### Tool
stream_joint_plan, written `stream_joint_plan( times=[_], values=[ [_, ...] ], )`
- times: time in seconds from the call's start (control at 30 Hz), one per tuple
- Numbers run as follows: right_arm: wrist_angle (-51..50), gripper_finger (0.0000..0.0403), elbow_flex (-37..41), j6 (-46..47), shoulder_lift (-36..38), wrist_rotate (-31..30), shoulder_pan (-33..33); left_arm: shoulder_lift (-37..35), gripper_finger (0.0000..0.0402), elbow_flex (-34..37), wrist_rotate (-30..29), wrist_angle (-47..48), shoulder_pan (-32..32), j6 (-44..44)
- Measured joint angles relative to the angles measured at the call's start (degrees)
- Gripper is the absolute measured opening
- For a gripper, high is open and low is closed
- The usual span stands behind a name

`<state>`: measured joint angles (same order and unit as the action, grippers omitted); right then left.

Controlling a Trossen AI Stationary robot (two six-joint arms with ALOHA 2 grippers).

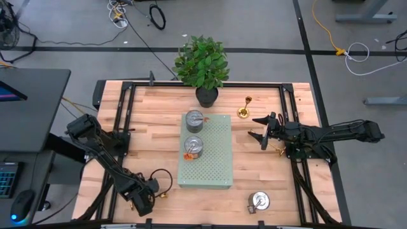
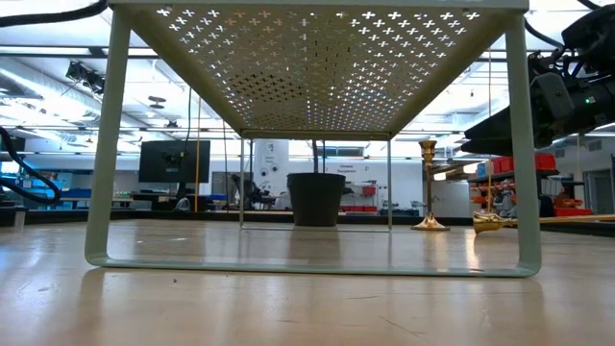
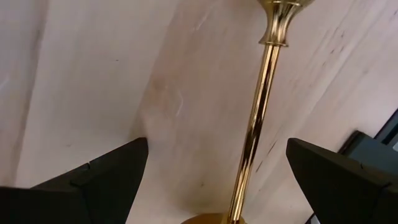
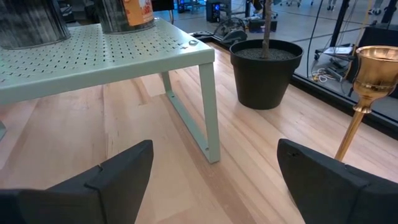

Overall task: Pick & Place candle stick holders
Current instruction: Put the bottom gold candle holder on the shelf

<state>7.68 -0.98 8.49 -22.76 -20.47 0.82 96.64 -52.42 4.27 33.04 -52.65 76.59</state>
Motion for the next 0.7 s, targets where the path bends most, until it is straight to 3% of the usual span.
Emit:
stream_joint_plan(
  times=[0.7],
  values=[
    [1.23,0.0348,0.01,2.02,0.02,-0.79,-0.02,0.27,0.0353,0.26,-1.49,0.15,0.27,-2.2]
  ],
)
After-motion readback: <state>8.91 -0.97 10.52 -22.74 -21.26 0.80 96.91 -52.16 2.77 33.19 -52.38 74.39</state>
